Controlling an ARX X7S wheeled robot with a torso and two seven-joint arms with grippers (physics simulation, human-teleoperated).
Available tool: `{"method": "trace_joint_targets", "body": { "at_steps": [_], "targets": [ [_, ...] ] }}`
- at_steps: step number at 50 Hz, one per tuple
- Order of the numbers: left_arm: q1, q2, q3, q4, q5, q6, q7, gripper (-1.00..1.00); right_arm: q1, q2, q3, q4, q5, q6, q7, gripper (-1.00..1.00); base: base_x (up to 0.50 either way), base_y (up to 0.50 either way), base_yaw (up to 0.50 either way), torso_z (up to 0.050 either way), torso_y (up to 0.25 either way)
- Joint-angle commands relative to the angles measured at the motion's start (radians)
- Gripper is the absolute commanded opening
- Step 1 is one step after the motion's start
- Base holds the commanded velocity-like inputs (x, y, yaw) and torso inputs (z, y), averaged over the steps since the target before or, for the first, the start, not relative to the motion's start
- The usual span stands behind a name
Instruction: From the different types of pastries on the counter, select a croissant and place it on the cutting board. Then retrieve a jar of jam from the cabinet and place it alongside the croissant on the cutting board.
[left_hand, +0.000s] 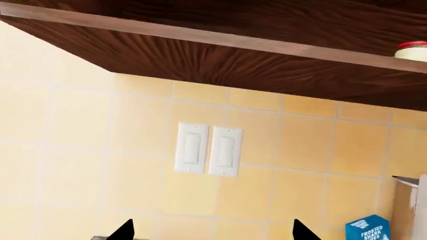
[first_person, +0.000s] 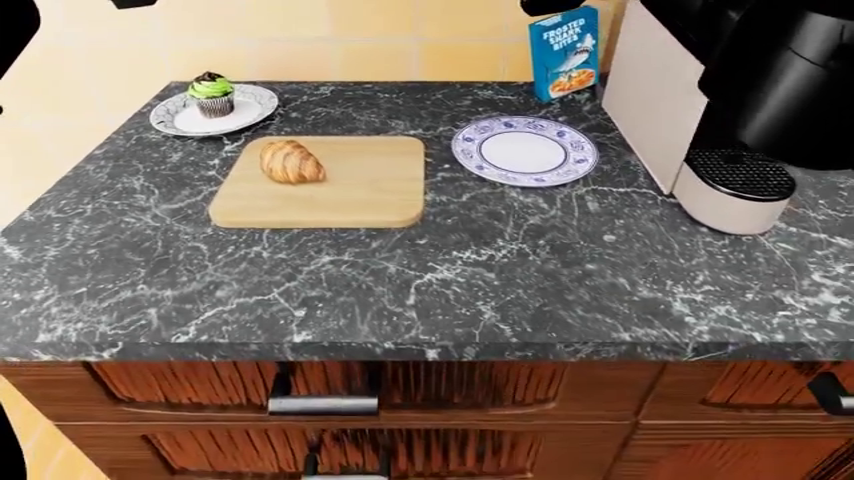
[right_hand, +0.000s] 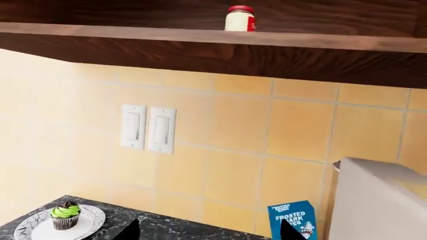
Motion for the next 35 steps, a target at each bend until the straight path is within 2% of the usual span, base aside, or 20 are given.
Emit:
{"method": "trace_joint_targets", "body": {
  "at_steps": [1, 9, 15, 18, 25, 29, 31, 35],
  "targets": [
    [0.001, 0.003, 0.005, 0.002, -0.001, 0.006, -0.001, 1.00, 0.012, 0.007, -0.003, 0.022, -0.022, -0.010, -0.013, 1.00, -0.27, -0.25, 0.00, 0.000, 0.000],
    [0.007, -0.004, 0.022, -0.013, 0.019, 0.039, 0.024, 1.00, 0.067, -0.010, -0.015, 0.082, -0.058, -0.017, -0.034, 1.00, -0.11, -0.10, 0.00, 0.000, 0.000],
    [0.019, -0.012, 0.037, -0.022, 0.039, 0.071, 0.048, 1.00, 0.240, -0.075, -0.067, 0.289, -0.159, -0.027, -0.110, 1.00, 0.00, 0.00, 0.00, 0.000, 0.000],
    [0.017, -0.012, 0.048, -0.029, 0.053, 0.092, 0.060, 1.00, 0.391, -0.138, -0.136, 0.503, -0.279, -0.084, -0.224, 1.00, 0.00, 0.00, 0.00, 0.007, 0.000],
    [0.008, -0.010, 0.066, -0.049, 0.078, 0.133, 0.083, 1.00, 0.659, -0.304, -0.258, 0.996, -0.470, -0.236, -0.461, 1.00, 0.00, 0.00, 0.00, 0.049, 0.030],
    [-0.004, -0.010, 0.070, -0.063, 0.080, 0.138, 0.091, 1.00, 0.813, -0.444, -0.298, 1.409, -0.556, -0.397, -0.633, 1.00, 0.00, 0.00, 0.00, 0.050, 0.031],
    [-0.006, -0.010, 0.070, -0.066, 0.078, 0.138, 0.094, 1.00, 0.833, -0.459, -0.265, 1.440, -0.594, -0.397, -0.666, 1.00, 0.00, 0.00, 0.00, 0.050, 0.032],
    [-0.006, -0.008, 0.066, -0.071, 0.071, 0.139, 0.099, 1.00, 0.833, -0.479, 0.015, 1.415, -0.878, -0.342, -0.706, 1.00, 0.00, 0.00, 0.00, 0.050, 0.032]
  ]
}}
